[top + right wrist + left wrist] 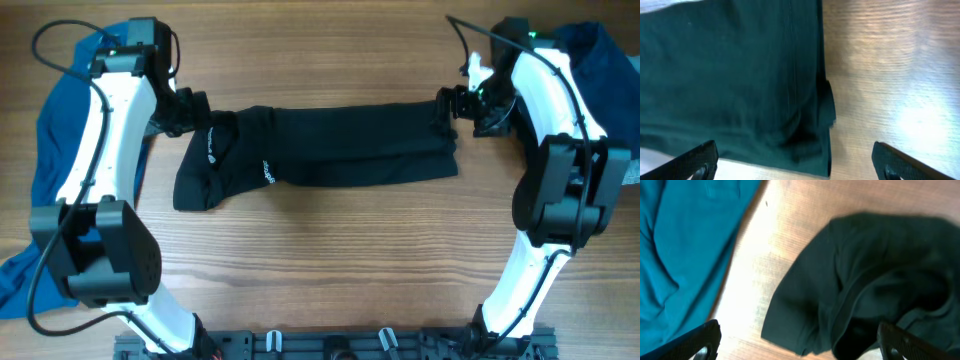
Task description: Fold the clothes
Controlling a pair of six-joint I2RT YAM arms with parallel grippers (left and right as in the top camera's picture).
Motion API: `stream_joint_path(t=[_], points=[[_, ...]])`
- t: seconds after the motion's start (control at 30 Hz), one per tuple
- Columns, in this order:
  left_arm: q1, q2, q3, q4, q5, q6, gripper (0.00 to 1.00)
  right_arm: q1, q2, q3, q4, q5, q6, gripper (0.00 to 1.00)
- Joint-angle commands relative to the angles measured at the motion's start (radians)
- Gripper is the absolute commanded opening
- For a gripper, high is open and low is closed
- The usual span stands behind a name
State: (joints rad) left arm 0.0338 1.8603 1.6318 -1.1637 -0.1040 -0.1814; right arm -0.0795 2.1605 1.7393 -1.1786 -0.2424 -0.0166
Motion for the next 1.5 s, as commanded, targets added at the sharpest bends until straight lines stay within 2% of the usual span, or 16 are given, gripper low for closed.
stream_joint_path(t=[0.0, 0.2, 0.37, 0.43, 0.57, 0.6, 0.9, 1.07, 1.23, 1.47], points=[[0.026, -0.085, 0.009, 0.04, 0.052, -0.013, 1.0, 0.002, -0.023, -0.1, 0.072, -0.06, -0.037, 0.98], [0.028, -0.114, 0.009, 0.076, 0.051, -0.013, 1.0, 0.002, -0.023, -0.27, 0.257, -0.137, -0.036, 0.93], [0.028, -0.114, 0.008, 0.076, 0.051, -0.013, 1.0, 0.008, -0.023, -0.413, 0.436, -0.246, -0.015, 0.76], [0.028, -0.114, 0.008, 0.076, 0.051, -0.013, 1.0, 0.009, -0.023, -0.449, 0.461, -0.246, 0.002, 0.61], [0.028, -0.114, 0.008, 0.076, 0.051, -0.013, 1.0, 0.0, -0.023, -0.468, 0.472, -0.253, 0.021, 0.1], [0.028, -0.114, 0.008, 0.076, 0.051, -0.013, 1.0, -0.008, -0.024, -0.464, 0.471, -0.255, 0.021, 0.04], [0.028, -0.114, 0.008, 0.076, 0.051, -0.014, 1.0, -0.172, -0.025, -0.331, 0.38, -0.309, 0.011, 0.04], [0.028, -0.114, 0.008, 0.093, 0.052, -0.014, 1.0, -0.255, -0.025, -0.133, 0.234, -0.327, -0.074, 0.04], [0.028, -0.113, 0.008, 0.11, 0.063, -0.014, 1.0, -0.245, -0.025, 0.039, 0.108, -0.324, -0.105, 0.04], [0.028, -0.113, 0.008, 0.119, 0.063, -0.014, 1.0, -0.148, -0.031, 0.074, 0.017, -0.328, -0.115, 0.04]])
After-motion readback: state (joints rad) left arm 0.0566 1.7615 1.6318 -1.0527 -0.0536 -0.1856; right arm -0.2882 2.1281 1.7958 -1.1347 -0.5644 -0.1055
